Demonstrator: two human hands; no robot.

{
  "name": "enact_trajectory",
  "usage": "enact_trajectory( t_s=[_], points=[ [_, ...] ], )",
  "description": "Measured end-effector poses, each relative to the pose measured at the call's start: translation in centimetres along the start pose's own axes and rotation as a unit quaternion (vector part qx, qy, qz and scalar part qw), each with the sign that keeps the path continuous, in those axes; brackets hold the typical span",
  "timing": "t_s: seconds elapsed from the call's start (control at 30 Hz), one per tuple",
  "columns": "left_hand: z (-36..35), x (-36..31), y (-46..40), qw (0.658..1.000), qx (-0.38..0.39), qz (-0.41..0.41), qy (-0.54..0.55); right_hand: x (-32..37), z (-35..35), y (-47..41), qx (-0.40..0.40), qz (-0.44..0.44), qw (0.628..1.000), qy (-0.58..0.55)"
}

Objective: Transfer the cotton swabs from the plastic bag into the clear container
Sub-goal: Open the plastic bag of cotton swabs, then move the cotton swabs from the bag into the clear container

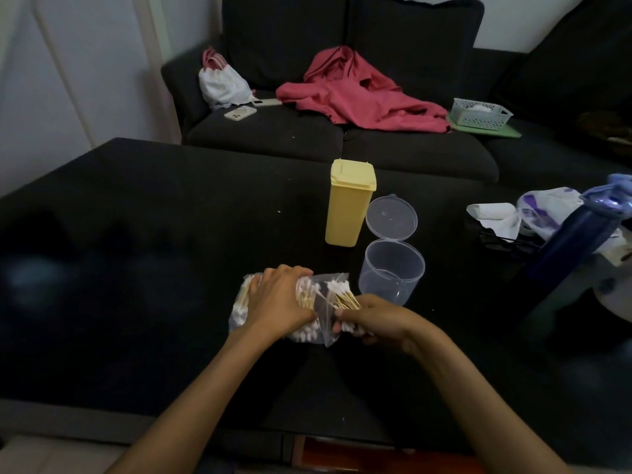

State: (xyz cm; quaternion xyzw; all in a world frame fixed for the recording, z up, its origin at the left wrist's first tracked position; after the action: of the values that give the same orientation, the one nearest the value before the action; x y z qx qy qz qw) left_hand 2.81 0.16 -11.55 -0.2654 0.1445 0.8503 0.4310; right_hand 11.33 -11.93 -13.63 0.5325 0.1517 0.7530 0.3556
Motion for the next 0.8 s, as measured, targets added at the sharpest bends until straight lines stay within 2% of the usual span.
enact_trajectory(
  t_s=[0.13,0.3,0.4,0.47,0.57,0.6,0.67,0.73,0.8],
  points=[
    [0.5,0.7,-0.1,0.999,-0.040,0.030,-0.006,-0.3,0.7,0.6,-0.010,-0.022,1.000,0.016],
    [1.6,1.6,-0.7,0.996,-0.060,0.063,0.030,0.3,1.1,1.9,0.028,0.006,0.998,0.048],
    [2.3,1.2,-1.0,0.993,-0.076,0.065,0.061,0.6,1.6,2.5,0.026,0.028,0.999,-0.001],
    [3.3,0.2,-0.9,0.990,-0.115,0.034,0.080,0.5,2.1,3.0,0.036,0.030,0.997,-0.062],
    [4.3,-2.0,-0.2,0.974,-0.153,-0.014,0.167,0.6,4.1,4.6,0.026,0.054,0.991,-0.121],
    [4.1,-2.8,-0.1,0.972,-0.136,-0.021,0.188,0.7,5.2,5.2,0.003,0.071,0.989,-0.127],
    [2.8,-5.0,-0.7,0.980,-0.054,-0.036,0.188,0.9,7.7,6.4,-0.049,0.108,0.981,-0.154],
    [0.4,-6.9,-2.1,0.986,0.047,-0.024,0.156,0.7,9.6,7.2,-0.083,0.128,0.971,-0.184],
    [-2.0,-8.1,-3.3,0.988,0.112,0.001,0.107,0.5,10.5,7.6,-0.092,0.136,0.969,-0.186]
  ],
)
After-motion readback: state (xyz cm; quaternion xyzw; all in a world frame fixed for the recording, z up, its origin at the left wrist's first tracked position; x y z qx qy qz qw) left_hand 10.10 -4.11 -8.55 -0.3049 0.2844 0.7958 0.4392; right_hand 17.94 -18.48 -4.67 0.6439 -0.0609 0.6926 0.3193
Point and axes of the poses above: each hand's wrist, its own y-axis away from the middle knuckle, its own z-axis out of the back of the hand, x = y × z, the point moved 7 cm from there along -y, towards the middle knuckle, and after that the axes turned 5 degrees about y, right-handed, at the moved point
